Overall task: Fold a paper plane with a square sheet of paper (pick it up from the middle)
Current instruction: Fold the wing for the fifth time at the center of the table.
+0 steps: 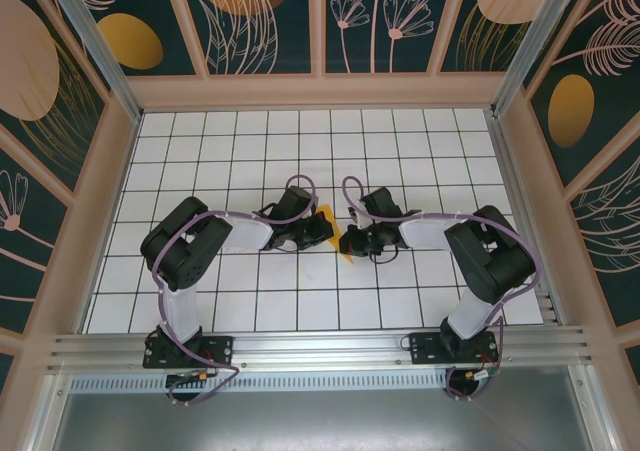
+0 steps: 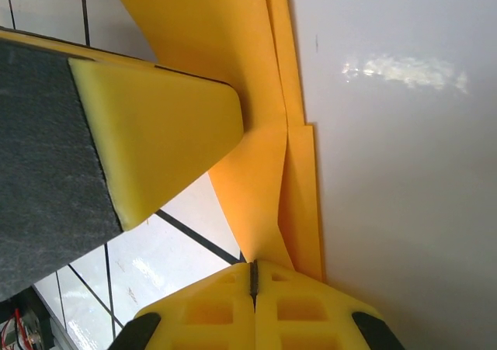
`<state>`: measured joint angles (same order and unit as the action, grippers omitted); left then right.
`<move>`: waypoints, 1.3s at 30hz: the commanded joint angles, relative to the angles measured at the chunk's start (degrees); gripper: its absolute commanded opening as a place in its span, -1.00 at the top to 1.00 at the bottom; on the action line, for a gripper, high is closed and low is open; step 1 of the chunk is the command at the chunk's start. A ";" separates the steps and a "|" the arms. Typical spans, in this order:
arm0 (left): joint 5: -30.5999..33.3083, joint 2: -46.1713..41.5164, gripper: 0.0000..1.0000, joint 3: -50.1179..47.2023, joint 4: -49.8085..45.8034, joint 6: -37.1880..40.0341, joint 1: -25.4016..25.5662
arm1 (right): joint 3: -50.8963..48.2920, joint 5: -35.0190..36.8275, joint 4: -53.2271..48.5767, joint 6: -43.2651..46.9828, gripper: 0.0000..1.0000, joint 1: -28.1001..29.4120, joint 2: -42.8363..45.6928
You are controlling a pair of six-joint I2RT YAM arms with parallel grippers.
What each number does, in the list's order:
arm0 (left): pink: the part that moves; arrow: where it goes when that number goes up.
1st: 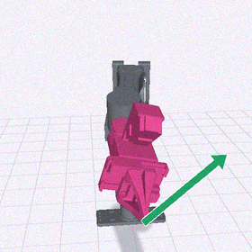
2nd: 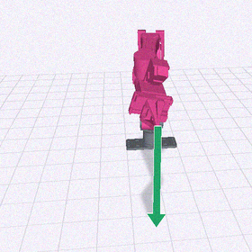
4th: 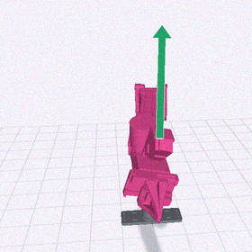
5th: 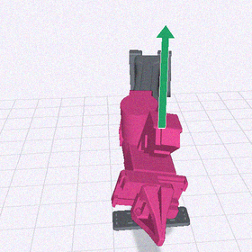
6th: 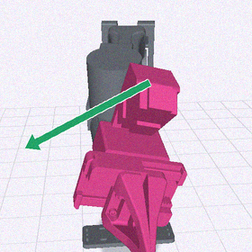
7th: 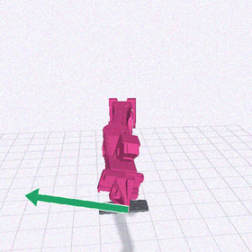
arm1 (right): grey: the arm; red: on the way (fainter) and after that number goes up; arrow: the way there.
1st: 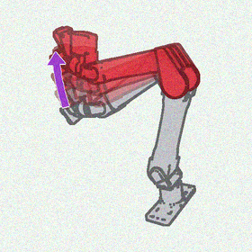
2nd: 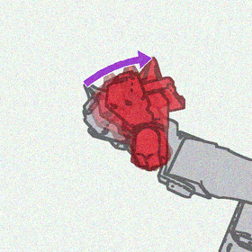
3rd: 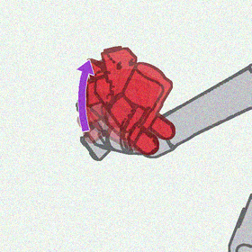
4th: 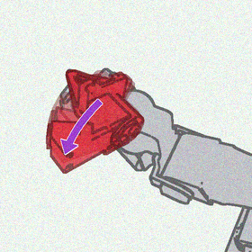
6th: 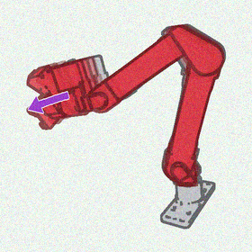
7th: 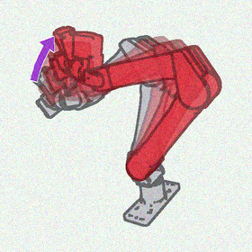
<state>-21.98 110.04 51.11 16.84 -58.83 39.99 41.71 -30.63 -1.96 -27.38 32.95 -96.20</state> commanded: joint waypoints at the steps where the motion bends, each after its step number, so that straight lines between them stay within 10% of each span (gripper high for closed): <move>1: 9.73 5.05 0.88 -1.28 -9.46 -0.04 -0.77 | -3.00 4.08 -8.11 -0.97 0.91 -0.63 1.61; 39: 9.30 5.44 0.88 -0.95 -9.63 0.34 -0.75 | -3.58 3.25 -8.17 -4.07 0.91 0.06 5.30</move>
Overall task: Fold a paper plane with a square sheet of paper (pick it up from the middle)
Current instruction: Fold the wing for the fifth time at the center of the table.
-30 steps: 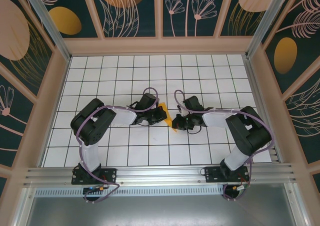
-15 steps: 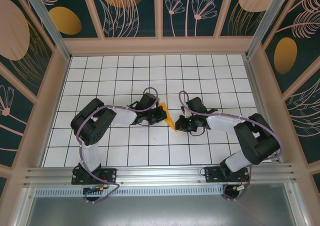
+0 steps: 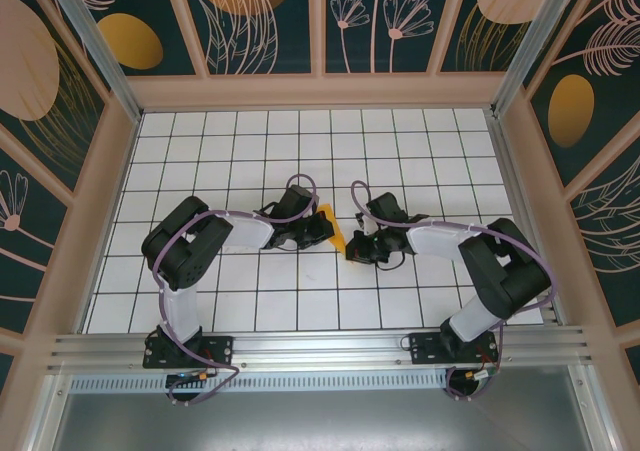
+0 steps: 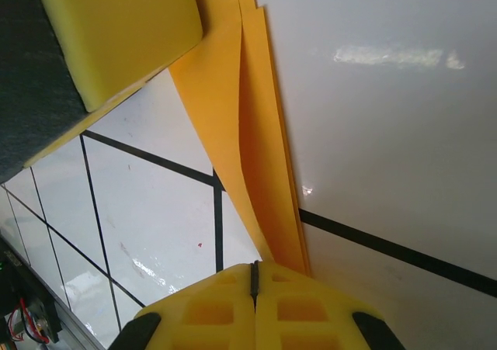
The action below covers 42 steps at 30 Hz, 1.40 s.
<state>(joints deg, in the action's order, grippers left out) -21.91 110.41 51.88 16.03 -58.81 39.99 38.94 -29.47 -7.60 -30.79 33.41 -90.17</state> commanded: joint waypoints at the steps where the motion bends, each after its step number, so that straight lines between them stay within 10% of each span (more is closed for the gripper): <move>1: 9.34 5.08 0.88 -1.73 -8.91 0.28 -0.71 | -1.09 2.67 -3.00 -0.75 0.91 -0.48 -0.78; 22: 8.97 4.92 0.88 -1.81 -8.13 0.43 -0.70 | -3.45 -1.91 -1.29 -1.71 0.87 -1.24 9.41; 42: 8.72 5.08 0.88 -1.73 -7.59 0.75 -0.77 | 1.50 -1.95 0.60 2.63 0.93 -1.07 -7.03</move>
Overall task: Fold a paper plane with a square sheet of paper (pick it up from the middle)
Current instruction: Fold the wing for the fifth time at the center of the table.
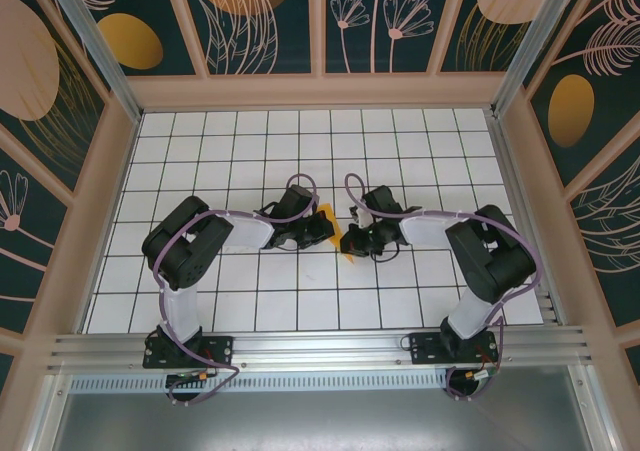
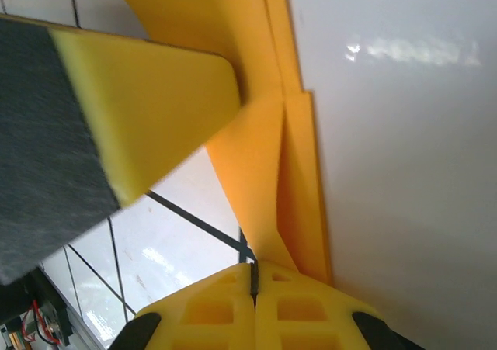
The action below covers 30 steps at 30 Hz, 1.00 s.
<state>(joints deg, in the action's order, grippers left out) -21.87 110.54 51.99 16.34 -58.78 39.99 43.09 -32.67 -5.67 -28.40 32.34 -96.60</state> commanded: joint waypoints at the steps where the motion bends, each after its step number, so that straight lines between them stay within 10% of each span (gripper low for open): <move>1: 8.80 4.95 0.87 -1.87 -7.99 0.60 -0.75 | -3.53 1.64 -1.65 -0.16 0.93 -0.05 -0.47; 15: 9.83 4.86 0.88 -1.84 -8.79 0.42 -0.70 | -15.25 4.08 -5.83 -6.62 0.95 0.01 9.20; 30: 9.26 3.97 0.88 -1.96 -7.32 1.07 -0.71 | -1.94 4.06 0.14 -3.50 0.94 -0.26 12.83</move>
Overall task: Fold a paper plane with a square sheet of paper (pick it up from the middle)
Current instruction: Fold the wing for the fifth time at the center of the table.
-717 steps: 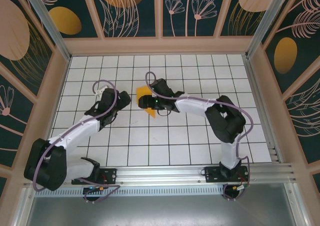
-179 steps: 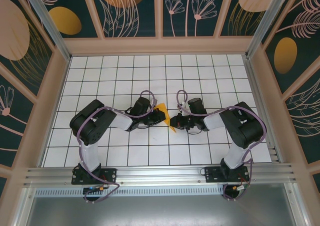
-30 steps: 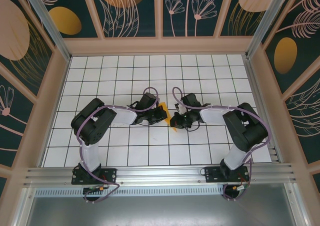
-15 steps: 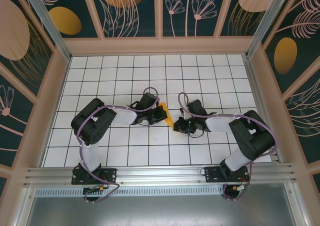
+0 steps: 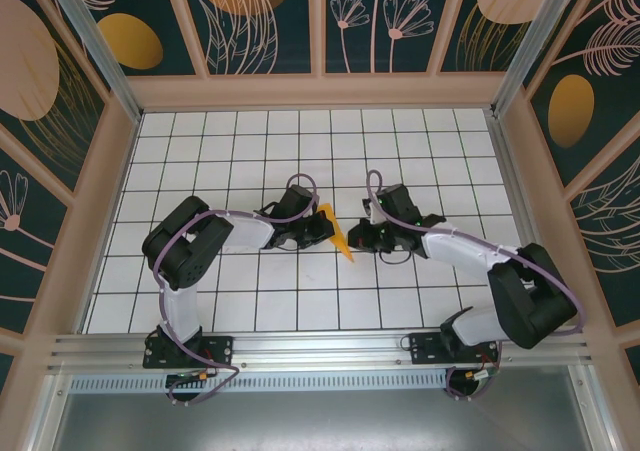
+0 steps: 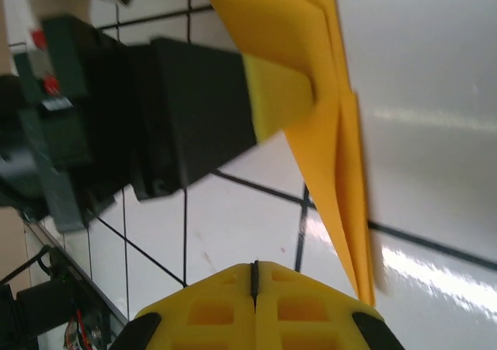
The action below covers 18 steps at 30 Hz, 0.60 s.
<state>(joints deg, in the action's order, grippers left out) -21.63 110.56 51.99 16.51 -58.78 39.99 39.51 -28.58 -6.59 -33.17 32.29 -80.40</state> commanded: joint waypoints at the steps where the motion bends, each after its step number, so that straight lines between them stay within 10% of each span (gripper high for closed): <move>1: 8.89 3.89 0.88 -1.97 -7.46 1.08 -0.69 | 2.04 -0.25 2.01 1.26 0.96 -0.21 -4.47; 18: 8.13 3.52 0.88 -0.75 -7.55 2.09 -0.72 | 2.53 -2.46 3.73 3.35 1.00 -0.61 -14.38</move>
<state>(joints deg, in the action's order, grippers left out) -21.58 110.56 52.18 16.43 -58.70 39.99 41.91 -29.32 -3.22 -31.62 31.94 -93.95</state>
